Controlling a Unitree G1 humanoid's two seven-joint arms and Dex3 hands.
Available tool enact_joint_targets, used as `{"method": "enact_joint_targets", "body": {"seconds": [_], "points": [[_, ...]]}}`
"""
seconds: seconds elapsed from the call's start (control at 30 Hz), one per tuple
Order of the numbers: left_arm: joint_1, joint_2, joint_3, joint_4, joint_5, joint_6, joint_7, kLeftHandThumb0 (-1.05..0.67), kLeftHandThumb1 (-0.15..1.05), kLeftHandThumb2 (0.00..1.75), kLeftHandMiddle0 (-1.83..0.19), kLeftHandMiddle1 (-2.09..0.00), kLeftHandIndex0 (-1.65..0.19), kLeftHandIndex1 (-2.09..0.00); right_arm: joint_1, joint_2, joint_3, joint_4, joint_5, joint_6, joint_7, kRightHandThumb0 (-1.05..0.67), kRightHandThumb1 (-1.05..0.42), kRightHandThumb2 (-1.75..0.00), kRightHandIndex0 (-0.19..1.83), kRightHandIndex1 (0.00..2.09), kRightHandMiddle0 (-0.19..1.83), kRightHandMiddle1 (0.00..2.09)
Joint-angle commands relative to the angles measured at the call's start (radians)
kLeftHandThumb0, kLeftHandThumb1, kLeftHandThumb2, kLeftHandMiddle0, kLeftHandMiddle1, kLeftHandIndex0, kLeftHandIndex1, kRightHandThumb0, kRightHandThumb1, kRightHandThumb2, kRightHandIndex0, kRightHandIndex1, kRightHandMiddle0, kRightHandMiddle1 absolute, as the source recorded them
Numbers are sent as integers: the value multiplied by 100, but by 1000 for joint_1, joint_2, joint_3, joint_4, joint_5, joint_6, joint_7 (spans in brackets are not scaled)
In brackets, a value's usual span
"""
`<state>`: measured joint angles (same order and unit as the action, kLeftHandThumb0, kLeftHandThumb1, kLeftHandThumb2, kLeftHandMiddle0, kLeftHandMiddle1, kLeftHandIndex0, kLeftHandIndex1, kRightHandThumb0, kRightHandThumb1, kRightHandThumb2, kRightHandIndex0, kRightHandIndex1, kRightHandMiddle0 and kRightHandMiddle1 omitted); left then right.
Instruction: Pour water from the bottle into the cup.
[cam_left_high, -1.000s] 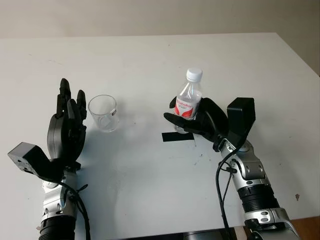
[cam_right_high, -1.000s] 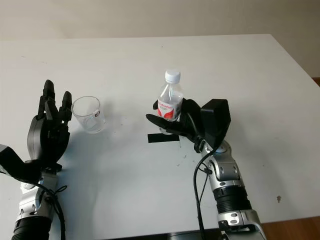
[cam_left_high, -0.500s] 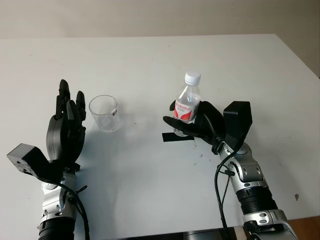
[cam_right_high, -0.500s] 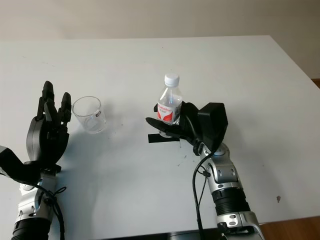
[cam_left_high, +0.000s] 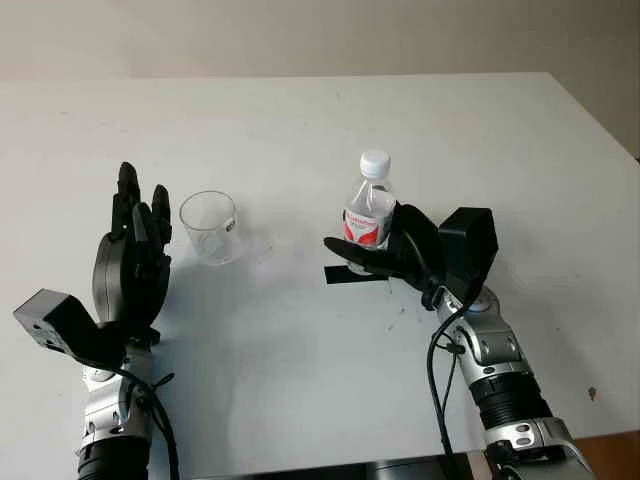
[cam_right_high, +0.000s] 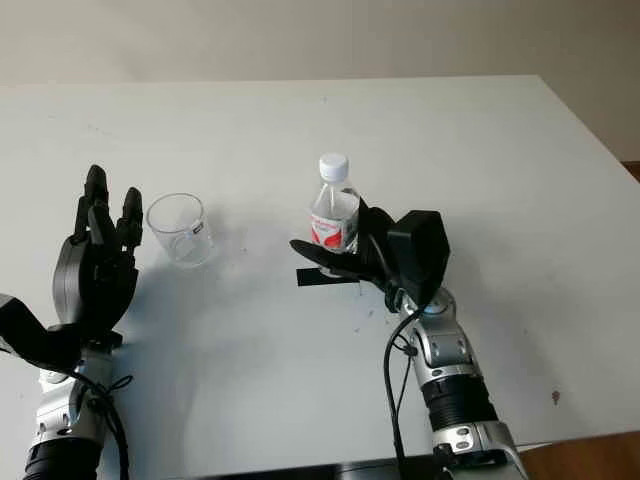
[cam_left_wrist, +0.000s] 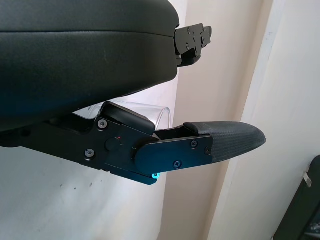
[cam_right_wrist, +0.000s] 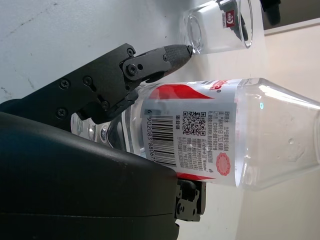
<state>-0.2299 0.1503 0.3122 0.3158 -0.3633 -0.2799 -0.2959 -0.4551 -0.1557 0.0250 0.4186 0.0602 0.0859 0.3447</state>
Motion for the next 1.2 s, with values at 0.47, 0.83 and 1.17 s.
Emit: {"method": "enact_joint_targets", "body": {"seconds": [0.47,0.83,1.17], "points": [[12,4,7,11,0,-23,-13,-86,105,55,4,0,15,0,90,-3,44,126,-122,-205,-110,-70,-95,-5,-11,70,-11,82],[13,8,10,11,-3,-19,-21,-85,105,55,4,0,15,0,136,16,8,87,-73,-165,-137,-73,-95,-6,1,23,-3,38],[12,8,13,6,-3,-11,-19,-85,105,55,3,0,14,0,122,7,-47,84,35,-114,-29,-73,-92,-5,-19,0,-19,3]]}}
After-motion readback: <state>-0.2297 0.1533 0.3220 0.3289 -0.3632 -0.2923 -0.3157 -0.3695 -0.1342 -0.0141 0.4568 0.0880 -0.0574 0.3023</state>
